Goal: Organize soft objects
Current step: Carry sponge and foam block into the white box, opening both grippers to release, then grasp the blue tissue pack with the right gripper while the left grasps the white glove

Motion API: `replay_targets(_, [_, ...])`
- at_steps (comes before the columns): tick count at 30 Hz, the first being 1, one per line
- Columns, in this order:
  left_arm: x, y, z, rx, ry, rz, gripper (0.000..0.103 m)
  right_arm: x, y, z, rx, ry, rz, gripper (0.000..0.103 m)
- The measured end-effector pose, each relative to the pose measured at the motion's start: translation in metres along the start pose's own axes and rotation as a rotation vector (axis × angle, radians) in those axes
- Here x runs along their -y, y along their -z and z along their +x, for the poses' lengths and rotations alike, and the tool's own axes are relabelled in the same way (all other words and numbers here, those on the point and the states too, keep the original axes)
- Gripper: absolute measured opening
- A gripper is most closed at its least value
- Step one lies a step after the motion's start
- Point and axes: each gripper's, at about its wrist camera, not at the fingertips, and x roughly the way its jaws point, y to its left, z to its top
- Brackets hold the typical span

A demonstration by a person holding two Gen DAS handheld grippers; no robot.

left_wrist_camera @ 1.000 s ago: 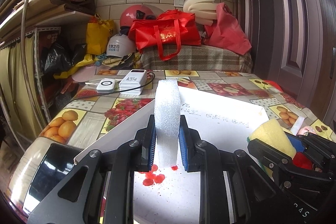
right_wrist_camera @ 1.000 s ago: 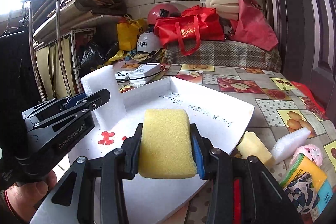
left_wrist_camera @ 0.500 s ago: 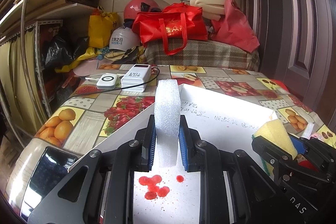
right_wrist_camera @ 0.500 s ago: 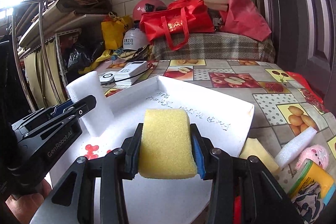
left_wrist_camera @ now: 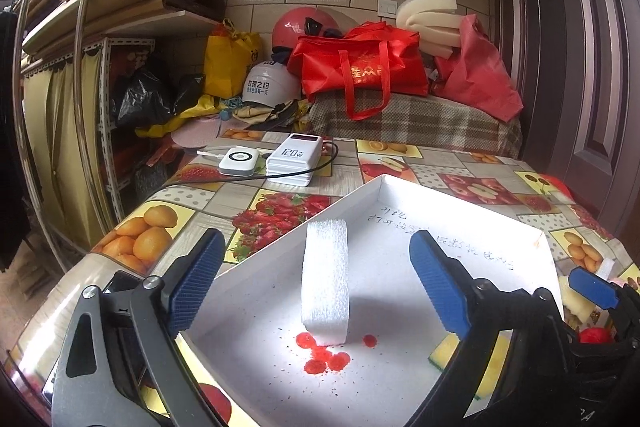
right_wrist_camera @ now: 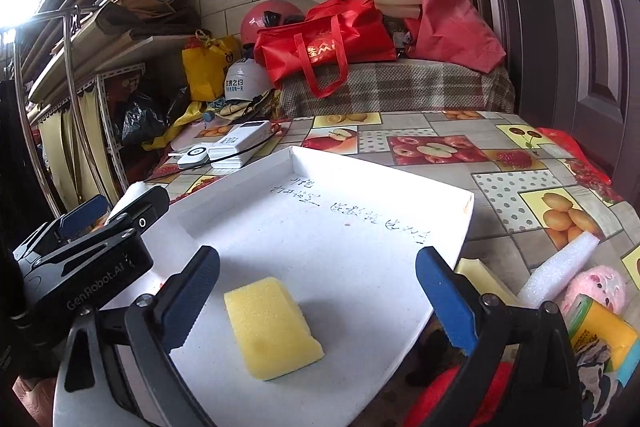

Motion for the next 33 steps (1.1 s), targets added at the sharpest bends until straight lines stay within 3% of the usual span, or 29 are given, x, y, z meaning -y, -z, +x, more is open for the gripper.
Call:
replay_targets(8, [-0.001, 0.002, -0.017, 0.082, -0.014, -0.003, 0.103, -0.005, 0.002, -0.011, 0.045, 0.002, -0.018, 0.103])
replay_targets(18, [-0.013, 0.01, -0.035, 0.046, 0.023, -0.072, 0.103, -0.022, 0.015, -0.045, 0.109, -0.02, -0.136, 0.103])
replay_targets(23, [-0.009, 0.015, -0.045, 0.019, 0.134, -0.09, 0.103, -0.022, 0.025, -0.067, 0.139, -0.035, -0.19, 0.103])
replay_targets(26, [0.003, 0.017, -0.052, 0.011, 0.169, -0.045, 0.103, -0.009, 0.027, -0.089, 0.172, -0.044, -0.18, 0.103])
replay_targets(30, [0.024, 0.021, -0.06, -0.024, 0.39, 0.008, 0.103, 0.028, 0.029, -0.122, 0.22, 0.005, -0.15, 0.103])
replay_targets(33, [0.054, 0.028, -0.074, -0.04, 0.538, 0.125, 0.103, 0.07, 0.033, -0.139, 0.21, 0.093, -0.114, 0.103])
